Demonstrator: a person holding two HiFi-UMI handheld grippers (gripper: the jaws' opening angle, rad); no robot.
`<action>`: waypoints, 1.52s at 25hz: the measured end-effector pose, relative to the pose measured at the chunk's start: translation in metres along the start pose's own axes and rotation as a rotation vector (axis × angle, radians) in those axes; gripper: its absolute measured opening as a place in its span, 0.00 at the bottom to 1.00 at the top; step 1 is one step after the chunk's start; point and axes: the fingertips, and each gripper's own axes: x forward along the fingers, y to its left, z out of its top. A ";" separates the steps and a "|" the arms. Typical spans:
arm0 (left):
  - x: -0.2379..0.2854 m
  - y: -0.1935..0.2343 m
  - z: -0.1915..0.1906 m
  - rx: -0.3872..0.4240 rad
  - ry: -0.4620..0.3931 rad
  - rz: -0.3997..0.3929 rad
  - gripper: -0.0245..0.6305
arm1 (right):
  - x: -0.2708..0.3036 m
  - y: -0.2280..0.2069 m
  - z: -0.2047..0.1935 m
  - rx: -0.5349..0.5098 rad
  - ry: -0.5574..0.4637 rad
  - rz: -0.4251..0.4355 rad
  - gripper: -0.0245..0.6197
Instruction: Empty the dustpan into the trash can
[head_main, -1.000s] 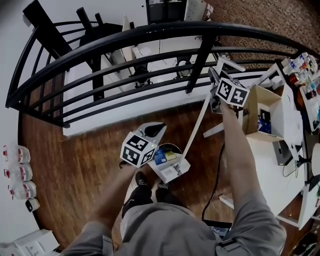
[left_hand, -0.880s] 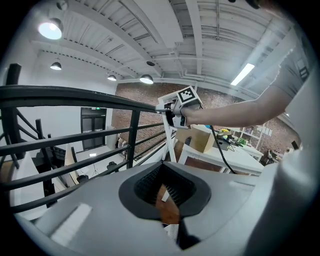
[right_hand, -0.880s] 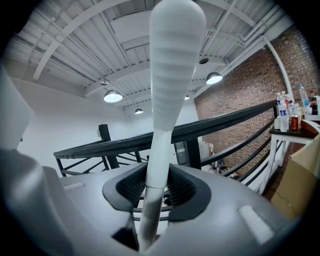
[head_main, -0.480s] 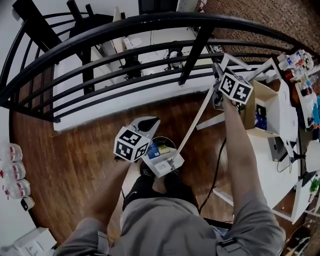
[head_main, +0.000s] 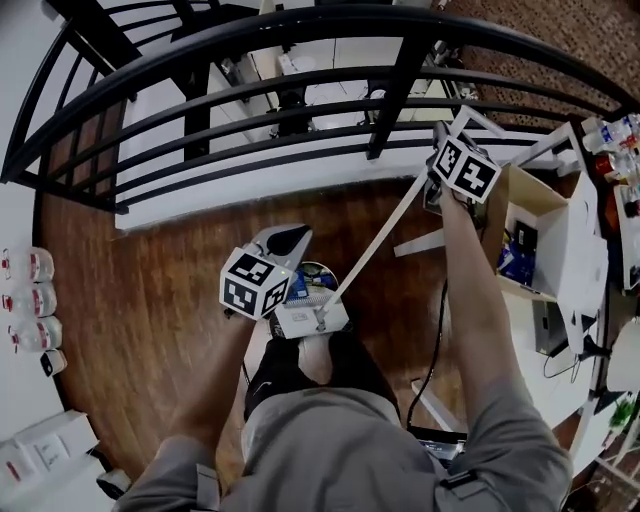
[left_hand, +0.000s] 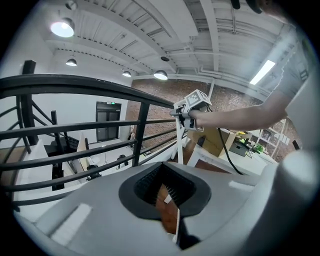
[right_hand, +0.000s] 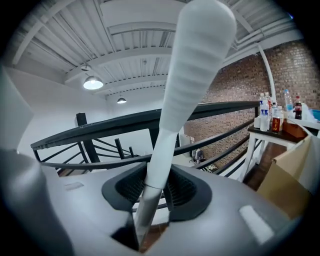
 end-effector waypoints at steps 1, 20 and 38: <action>0.000 -0.002 -0.001 -0.005 -0.001 0.005 0.05 | 0.001 0.002 0.001 -0.004 -0.002 0.012 0.23; -0.126 -0.030 -0.016 0.075 -0.130 -0.056 0.05 | -0.176 0.122 0.017 -0.073 -0.172 0.091 0.22; -0.209 -0.166 -0.059 0.098 -0.185 -0.064 0.05 | -0.436 0.207 -0.012 -0.166 -0.365 0.396 0.21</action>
